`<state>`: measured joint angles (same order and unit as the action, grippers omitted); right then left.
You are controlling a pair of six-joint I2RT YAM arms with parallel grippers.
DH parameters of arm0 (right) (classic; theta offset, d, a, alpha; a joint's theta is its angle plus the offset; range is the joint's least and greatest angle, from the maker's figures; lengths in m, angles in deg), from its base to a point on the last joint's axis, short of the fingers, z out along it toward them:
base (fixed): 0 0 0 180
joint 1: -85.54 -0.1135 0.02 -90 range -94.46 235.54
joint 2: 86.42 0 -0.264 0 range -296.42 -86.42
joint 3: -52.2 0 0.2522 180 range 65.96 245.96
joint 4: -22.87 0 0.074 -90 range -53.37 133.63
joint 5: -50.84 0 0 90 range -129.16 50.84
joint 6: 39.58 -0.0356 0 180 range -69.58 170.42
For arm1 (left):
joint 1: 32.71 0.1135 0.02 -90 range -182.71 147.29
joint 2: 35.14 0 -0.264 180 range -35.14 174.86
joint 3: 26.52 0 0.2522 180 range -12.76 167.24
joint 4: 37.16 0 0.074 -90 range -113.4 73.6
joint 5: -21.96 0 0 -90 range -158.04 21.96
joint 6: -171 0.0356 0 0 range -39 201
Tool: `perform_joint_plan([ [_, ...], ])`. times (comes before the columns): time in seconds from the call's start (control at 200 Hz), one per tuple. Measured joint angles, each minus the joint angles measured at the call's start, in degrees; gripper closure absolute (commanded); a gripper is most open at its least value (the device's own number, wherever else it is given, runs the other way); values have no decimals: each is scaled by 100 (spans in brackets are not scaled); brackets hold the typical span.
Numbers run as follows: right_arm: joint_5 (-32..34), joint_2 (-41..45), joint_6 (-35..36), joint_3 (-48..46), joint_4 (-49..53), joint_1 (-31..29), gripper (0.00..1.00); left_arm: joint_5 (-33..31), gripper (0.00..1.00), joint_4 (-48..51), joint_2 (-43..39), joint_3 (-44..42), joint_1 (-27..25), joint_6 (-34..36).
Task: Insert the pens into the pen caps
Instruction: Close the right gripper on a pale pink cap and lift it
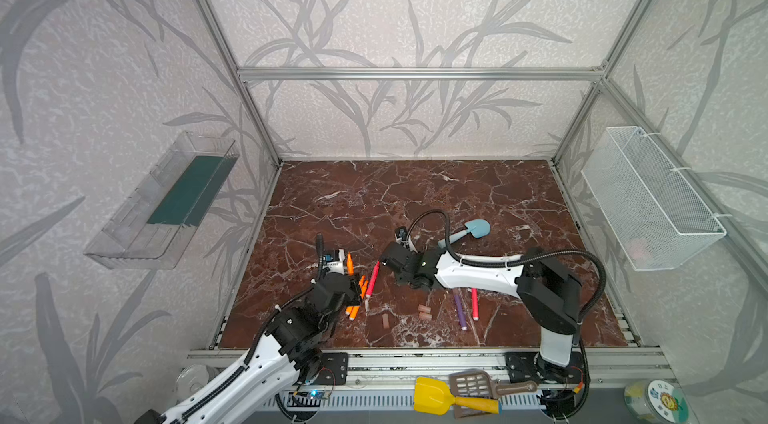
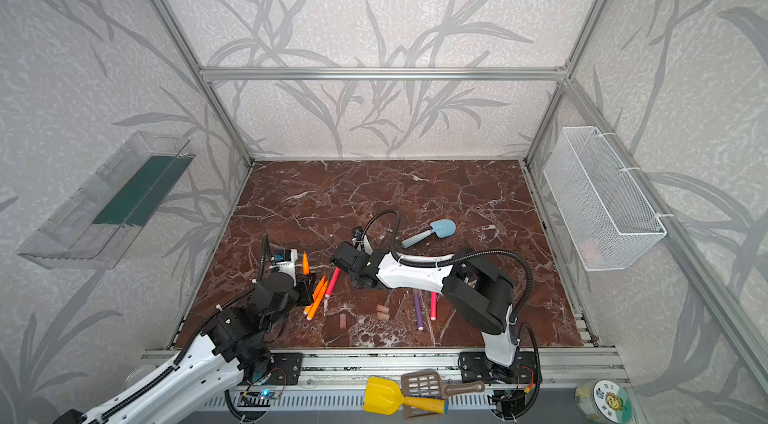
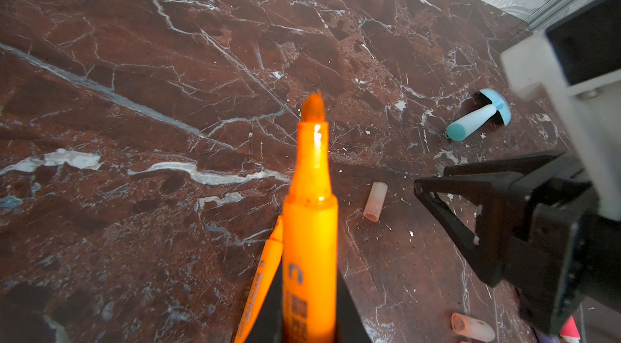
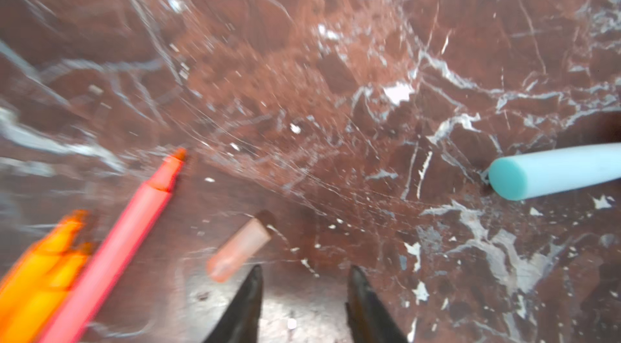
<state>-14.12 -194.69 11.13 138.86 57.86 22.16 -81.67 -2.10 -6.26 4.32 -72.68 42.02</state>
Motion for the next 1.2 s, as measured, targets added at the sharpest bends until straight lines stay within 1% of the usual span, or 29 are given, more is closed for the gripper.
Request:
perform_joint_plan([
  [0.135, 7, -181, -9, 264, -15, -109, 52, 11, 100, 2, -31, 0, 0, 2],
  [0.265, 46, -715, -35, 623, 24, -149, 53, 20, 100, 7, -31, 0, 2, 2],
  [0.44, 50, -1084, -105, 669, 160, -146, 54, 20, 100, 4, -31, 0, 2, 7],
  [0.715, 151, -1064, -195, 551, 109, -146, 61, 20, 100, 0, -31, 0, 2, 42],
  [0.885, 188, -1054, -269, 507, 59, -146, 68, 22, 100, 0, -31, 0, 2, 42],
  [1.2, 111, -1054, -380, 450, -85, -118, 71, 24, 100, -2, -74, 0, 2, 42],
])
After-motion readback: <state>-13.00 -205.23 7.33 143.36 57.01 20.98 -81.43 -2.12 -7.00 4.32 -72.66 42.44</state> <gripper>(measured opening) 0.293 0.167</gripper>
